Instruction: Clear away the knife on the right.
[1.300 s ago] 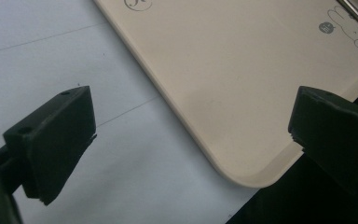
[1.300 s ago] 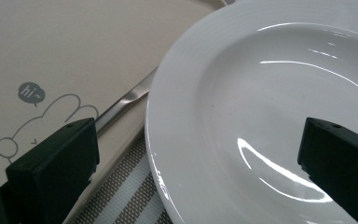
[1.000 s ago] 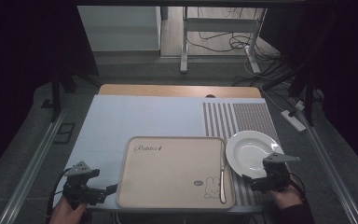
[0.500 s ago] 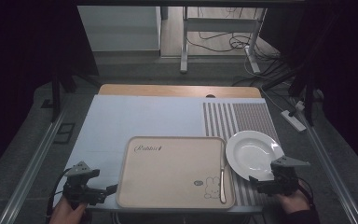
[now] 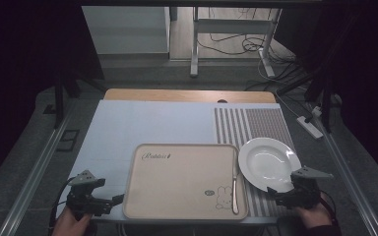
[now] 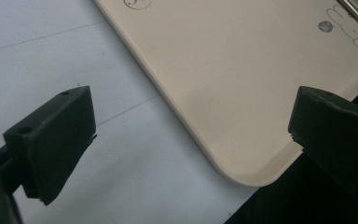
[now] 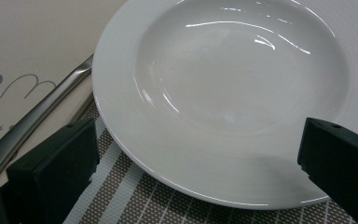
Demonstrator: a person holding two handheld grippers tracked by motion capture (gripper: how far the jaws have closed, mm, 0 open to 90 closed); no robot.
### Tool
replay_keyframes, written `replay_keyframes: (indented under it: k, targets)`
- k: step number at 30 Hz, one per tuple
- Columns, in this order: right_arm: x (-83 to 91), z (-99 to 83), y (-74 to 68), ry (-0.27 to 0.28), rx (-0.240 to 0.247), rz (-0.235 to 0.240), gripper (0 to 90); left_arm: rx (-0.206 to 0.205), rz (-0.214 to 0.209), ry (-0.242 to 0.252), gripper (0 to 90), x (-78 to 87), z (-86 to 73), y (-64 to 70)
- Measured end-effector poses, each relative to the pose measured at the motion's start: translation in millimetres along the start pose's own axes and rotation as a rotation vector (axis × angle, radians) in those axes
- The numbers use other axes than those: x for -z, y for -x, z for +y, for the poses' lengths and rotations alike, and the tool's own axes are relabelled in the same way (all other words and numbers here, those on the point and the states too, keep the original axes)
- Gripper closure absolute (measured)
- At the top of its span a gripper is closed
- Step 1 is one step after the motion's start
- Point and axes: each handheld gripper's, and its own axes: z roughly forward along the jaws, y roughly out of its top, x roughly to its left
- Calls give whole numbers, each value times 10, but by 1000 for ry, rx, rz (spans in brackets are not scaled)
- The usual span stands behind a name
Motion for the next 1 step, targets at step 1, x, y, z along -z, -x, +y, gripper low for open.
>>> replay_keyframes:
  k: [1]
  targets:
    - [-5, 1, -2, -6, 4, -1, 0, 1, 0, 1, 17, -2, 3, 1]
